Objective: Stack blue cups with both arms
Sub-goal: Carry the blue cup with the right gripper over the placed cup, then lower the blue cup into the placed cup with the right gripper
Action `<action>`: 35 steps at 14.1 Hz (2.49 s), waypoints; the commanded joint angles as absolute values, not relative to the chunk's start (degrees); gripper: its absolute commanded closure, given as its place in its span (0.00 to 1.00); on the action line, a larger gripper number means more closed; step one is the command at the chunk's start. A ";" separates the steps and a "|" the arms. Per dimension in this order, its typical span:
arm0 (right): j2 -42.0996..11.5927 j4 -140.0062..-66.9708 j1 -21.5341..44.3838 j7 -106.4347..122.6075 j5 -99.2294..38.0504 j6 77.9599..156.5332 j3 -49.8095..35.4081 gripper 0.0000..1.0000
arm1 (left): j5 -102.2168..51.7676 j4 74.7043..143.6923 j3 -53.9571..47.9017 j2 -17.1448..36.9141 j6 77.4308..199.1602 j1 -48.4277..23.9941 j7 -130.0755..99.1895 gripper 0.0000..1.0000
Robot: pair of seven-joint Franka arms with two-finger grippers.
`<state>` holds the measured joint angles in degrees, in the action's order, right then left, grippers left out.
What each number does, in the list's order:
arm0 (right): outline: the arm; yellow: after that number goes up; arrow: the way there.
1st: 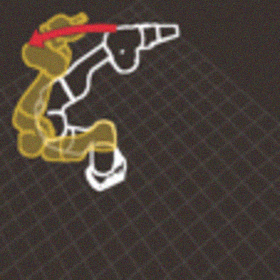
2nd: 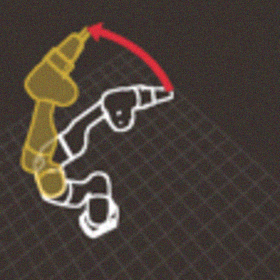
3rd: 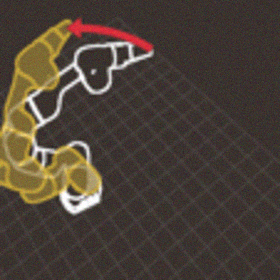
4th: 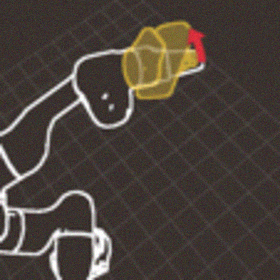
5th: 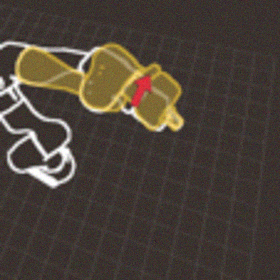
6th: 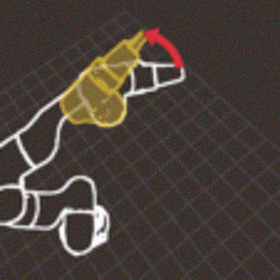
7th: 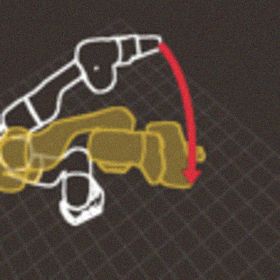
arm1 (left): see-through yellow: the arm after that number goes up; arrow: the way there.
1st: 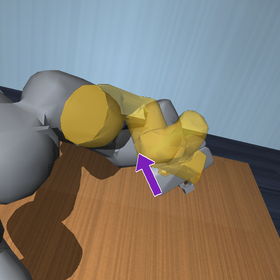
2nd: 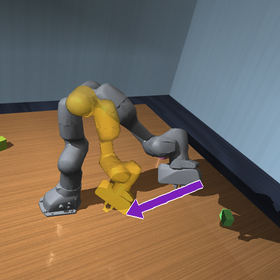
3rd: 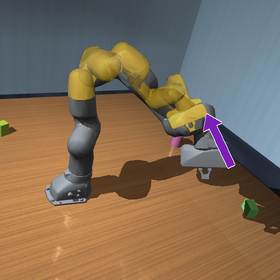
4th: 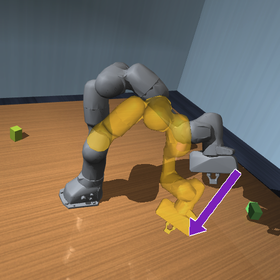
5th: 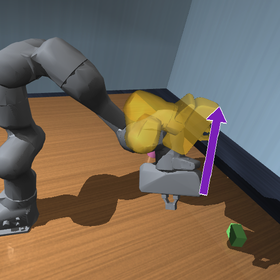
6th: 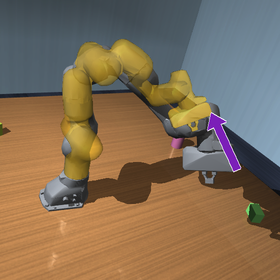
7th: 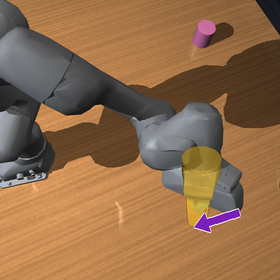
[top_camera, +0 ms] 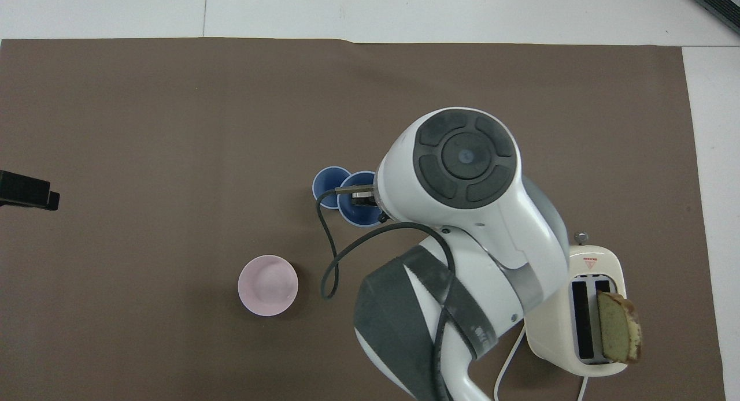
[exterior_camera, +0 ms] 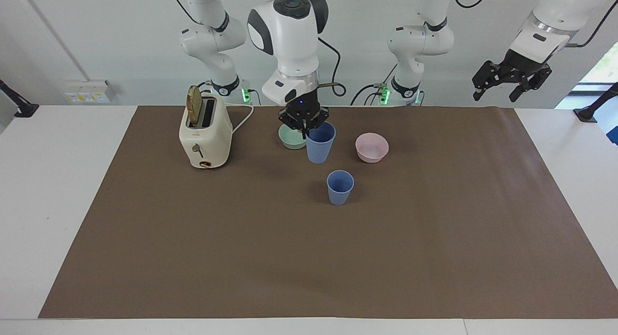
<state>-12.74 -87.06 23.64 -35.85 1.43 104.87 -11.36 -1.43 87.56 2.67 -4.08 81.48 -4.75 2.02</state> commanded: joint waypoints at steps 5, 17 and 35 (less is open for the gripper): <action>-17.84 -83.41 27.42 -40.69 4.48 106.87 -11.16 1.00 | -1.49 88.95 2.46 -5.27 82.53 -4.39 2.46 0.00; -26.01 -78.66 26.81 -41.75 4.48 113.28 -10.63 1.00 | -1.49 88.95 2.46 -5.27 82.53 -4.31 2.46 0.00; -26.98 -82.00 26.28 -41.39 3.96 117.16 -10.81 0.77 | -1.49 88.95 2.46 -5.27 82.53 -4.31 2.46 0.00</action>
<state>-27.20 -81.31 26.90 -39.99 3.59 115.86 -10.02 -1.43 87.56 2.67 -4.08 81.48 -4.75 2.02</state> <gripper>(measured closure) 0.890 0.000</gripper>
